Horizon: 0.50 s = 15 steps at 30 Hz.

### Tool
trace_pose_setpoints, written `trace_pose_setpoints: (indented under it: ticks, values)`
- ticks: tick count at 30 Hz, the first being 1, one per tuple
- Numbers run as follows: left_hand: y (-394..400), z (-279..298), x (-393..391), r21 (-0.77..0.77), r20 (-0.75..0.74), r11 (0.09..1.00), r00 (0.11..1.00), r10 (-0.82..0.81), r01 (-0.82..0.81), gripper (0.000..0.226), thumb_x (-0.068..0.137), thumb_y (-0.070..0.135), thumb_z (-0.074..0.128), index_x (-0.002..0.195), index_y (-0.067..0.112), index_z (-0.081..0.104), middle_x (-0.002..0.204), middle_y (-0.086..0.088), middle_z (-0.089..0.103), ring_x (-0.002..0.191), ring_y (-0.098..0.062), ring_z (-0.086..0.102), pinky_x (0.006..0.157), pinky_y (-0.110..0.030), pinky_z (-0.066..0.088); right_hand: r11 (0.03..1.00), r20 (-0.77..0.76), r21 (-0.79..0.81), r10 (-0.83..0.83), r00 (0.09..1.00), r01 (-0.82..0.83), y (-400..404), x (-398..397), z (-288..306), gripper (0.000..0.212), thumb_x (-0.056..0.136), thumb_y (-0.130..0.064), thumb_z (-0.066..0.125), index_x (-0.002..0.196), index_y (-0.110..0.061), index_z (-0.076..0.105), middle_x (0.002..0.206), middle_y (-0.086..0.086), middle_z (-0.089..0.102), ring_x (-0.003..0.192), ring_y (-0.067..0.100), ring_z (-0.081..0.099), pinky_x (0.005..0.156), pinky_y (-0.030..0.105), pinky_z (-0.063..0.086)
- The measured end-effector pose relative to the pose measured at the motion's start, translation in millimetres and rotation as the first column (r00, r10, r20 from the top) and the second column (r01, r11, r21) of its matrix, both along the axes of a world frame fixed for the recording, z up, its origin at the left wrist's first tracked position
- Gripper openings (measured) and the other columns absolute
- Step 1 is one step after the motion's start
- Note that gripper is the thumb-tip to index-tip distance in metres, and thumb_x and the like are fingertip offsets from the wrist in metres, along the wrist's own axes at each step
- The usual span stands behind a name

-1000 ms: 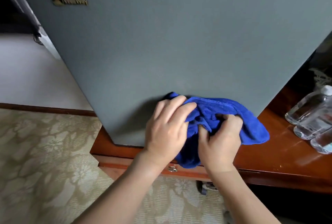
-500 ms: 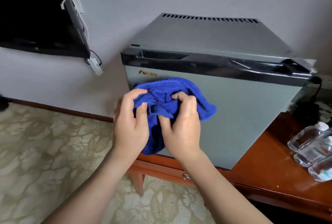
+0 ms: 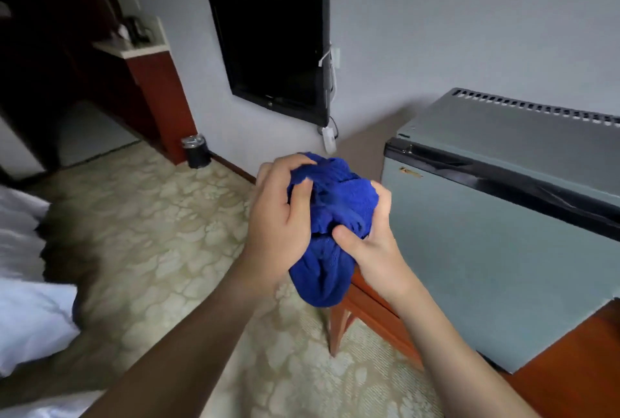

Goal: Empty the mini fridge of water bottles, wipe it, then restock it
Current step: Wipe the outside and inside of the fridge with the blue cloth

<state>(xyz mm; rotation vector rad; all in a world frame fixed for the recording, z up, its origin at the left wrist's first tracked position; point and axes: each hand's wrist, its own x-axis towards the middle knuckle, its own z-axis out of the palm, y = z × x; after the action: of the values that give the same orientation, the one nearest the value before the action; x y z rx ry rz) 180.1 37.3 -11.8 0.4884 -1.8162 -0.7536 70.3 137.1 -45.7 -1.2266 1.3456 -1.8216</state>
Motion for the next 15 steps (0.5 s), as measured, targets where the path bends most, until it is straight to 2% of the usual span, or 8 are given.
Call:
trace_pose_setpoints:
  ticks: [2, 5, 7, 9, 11, 13, 15]
  values:
    - [-9.6, 13.9, 31.1, 0.019, -0.070, 0.999, 0.997, 0.045, -0.044, 0.035, 0.095, 0.027, 0.041, 0.109, 0.057, 0.051, 0.112, 0.005, 0.065, 0.111, -0.022, 0.061, 0.095, -0.033, 0.048, 0.995, 0.033, -0.025, 0.100, 0.994, -0.099, -24.2, 29.6, 10.0, 0.066, 0.070, -0.028, 0.071, 0.124, -0.029, 0.034, 0.105, -0.030, 0.063, 0.101, -0.005, 0.063, 0.080, 0.017, 0.052]
    - [-31.1, 27.8, 77.5, 0.061, -0.178, 0.992, 0.977, 0.119, -0.110, 0.027, 0.096, 0.026, 0.039, 0.108, 0.046, 0.054, 0.110, 0.011, 0.065, 0.109, -0.018, 0.061, 0.095, -0.029, 0.047, 0.988, 0.085, -0.078, 0.137, 0.987, -0.131, -67.7, 81.6, 27.0, 0.053, 0.075, -0.017, 0.073, 0.120, -0.024, 0.045, 0.103, -0.019, 0.067, 0.100, 0.000, 0.065, 0.081, 0.021, 0.052]
    - [-42.3, 32.8, 94.9, 0.055, -0.158, 0.992, 0.980, 0.124, -0.116, 0.026, 0.098, 0.025, 0.037, 0.110, 0.041, 0.053, 0.111, 0.010, 0.064, 0.108, -0.019, 0.061, 0.096, -0.034, 0.047, 0.989, 0.094, -0.109, 0.114, 0.989, -0.103, -86.1, 96.0, 34.9, 0.049, 0.080, -0.012, 0.067, 0.124, -0.013, 0.045, 0.101, -0.016, 0.068, 0.096, 0.000, 0.066, 0.080, 0.019, 0.052]
    - [-64.5, 42.0, 130.2, 0.006, -0.089, 0.980, 0.976, 0.198, -0.198, 0.025, 0.098, 0.028, 0.035, 0.111, 0.044, 0.050, 0.111, 0.005, 0.063, 0.108, -0.022, 0.059, 0.096, -0.037, 0.046, 0.981, 0.065, -0.135, 0.147, 0.987, -0.137, -116.9, 119.9, 49.0, 0.052, 0.083, -0.011, 0.065, 0.129, -0.005, 0.043, 0.101, -0.019, 0.069, 0.097, 0.001, 0.066, 0.082, 0.019, 0.052]
    - [-90.9, 52.2, 165.2, -0.044, -0.035, 0.969, 0.970, 0.240, -0.242, 0.018, 0.096, 0.036, 0.038, 0.109, 0.044, 0.047, 0.107, 0.015, 0.063, 0.103, -0.012, 0.061, 0.091, -0.024, 0.045, 0.975, 0.016, -0.142, 0.173, 0.985, -0.169, -151.9, 142.7, 63.0, 0.046, 0.083, -0.011, 0.065, 0.125, -0.009, 0.048, 0.104, -0.018, 0.069, 0.101, 0.003, 0.066, 0.086, 0.022, 0.052]
    - [-119.8, 61.4, 193.9, -0.038, -0.022, 0.955, 0.956, 0.292, -0.293, 0.012, 0.093, 0.044, 0.045, 0.104, 0.043, 0.046, 0.098, 0.028, 0.064, 0.093, 0.002, 0.062, 0.080, -0.010, 0.043, 0.967, -0.038, -0.158, 0.198, 0.979, -0.201, -188.6, 169.5, 76.8, 0.040, 0.083, -0.015, 0.067, 0.121, -0.017, 0.053, 0.106, -0.019, 0.070, 0.102, 0.002, 0.066, 0.085, 0.018, 0.051]
    - [-149.9, 68.6, 217.4, -0.006, -0.029, 0.933, 0.933, 0.360, -0.360, 0.011, 0.090, 0.049, 0.048, 0.097, 0.041, 0.048, 0.091, 0.031, 0.064, 0.084, 0.007, 0.062, 0.071, -0.005, 0.041, 0.958, -0.068, -0.169, 0.223, 0.972, -0.232, -222.1, 196.4, 87.1, 0.038, 0.083, -0.025, 0.070, 0.118, -0.027, 0.056, 0.108, -0.021, 0.070, 0.104, 0.001, 0.066, 0.085, 0.014, 0.050]
